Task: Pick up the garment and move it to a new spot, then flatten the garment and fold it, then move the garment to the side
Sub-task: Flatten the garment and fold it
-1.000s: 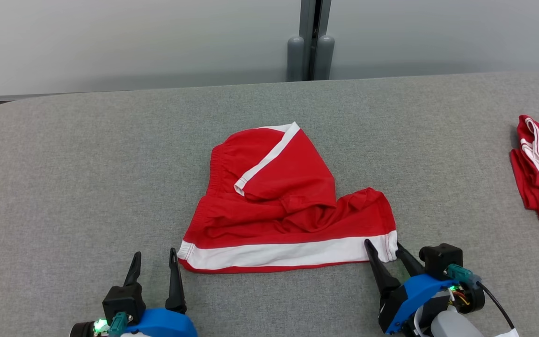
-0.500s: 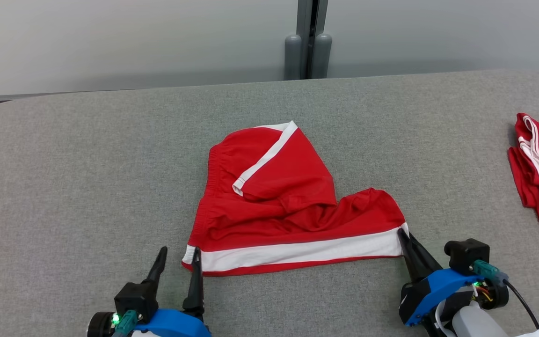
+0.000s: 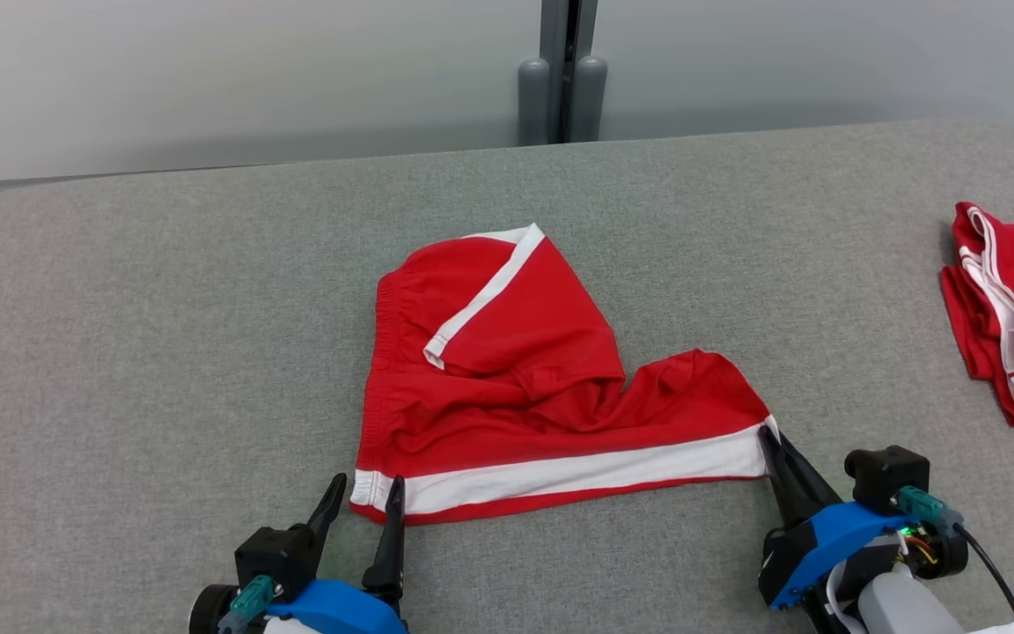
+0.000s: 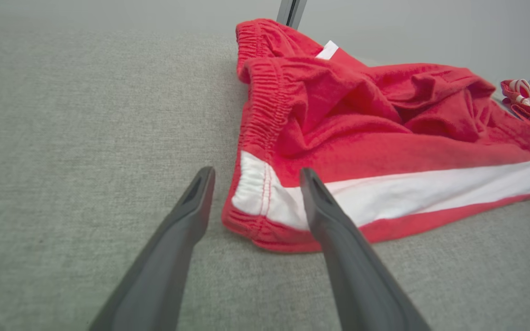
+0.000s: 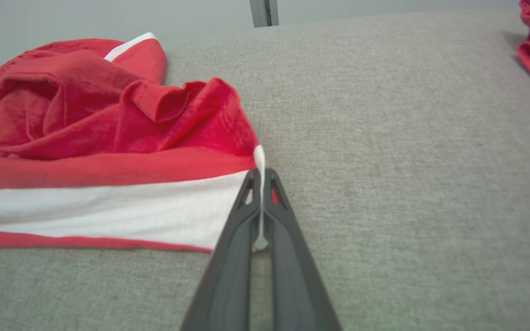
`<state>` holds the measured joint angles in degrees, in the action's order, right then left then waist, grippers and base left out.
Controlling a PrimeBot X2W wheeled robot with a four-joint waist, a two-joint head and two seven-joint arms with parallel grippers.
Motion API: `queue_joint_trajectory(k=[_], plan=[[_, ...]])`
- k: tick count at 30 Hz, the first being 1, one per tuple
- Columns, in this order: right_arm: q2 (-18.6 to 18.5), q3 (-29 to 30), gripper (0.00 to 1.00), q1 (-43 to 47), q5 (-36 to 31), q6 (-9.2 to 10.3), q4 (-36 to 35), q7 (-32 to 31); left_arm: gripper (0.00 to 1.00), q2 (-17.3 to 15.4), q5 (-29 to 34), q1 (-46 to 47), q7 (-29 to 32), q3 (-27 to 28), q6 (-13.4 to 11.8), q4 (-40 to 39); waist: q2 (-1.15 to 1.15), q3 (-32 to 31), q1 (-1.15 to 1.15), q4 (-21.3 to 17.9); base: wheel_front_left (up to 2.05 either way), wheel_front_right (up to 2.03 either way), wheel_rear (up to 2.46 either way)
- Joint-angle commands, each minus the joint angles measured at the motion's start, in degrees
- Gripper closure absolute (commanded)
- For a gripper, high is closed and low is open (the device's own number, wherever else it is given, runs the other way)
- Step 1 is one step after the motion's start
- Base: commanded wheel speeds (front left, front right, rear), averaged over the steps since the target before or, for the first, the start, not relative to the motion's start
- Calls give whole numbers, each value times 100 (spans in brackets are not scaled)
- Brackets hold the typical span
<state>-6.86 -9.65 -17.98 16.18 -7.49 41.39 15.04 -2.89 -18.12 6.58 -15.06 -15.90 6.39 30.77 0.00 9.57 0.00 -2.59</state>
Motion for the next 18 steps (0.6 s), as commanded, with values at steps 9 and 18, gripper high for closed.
queue_joint_trajectory(k=[9, 18], plan=[[24, -30, 100, -13, -31, 0, -46, 15, 0, -3, -185, 256, -13, -175, 89, 351, 0, 24, 0, -50, 0, 0, 0], [13, -11, 100, -5, 19, 0, -86, 15, 100, -3, -138, 300, -13, -200, 120, 281, 0, 39, 0, -45, 0, 0, 0]])
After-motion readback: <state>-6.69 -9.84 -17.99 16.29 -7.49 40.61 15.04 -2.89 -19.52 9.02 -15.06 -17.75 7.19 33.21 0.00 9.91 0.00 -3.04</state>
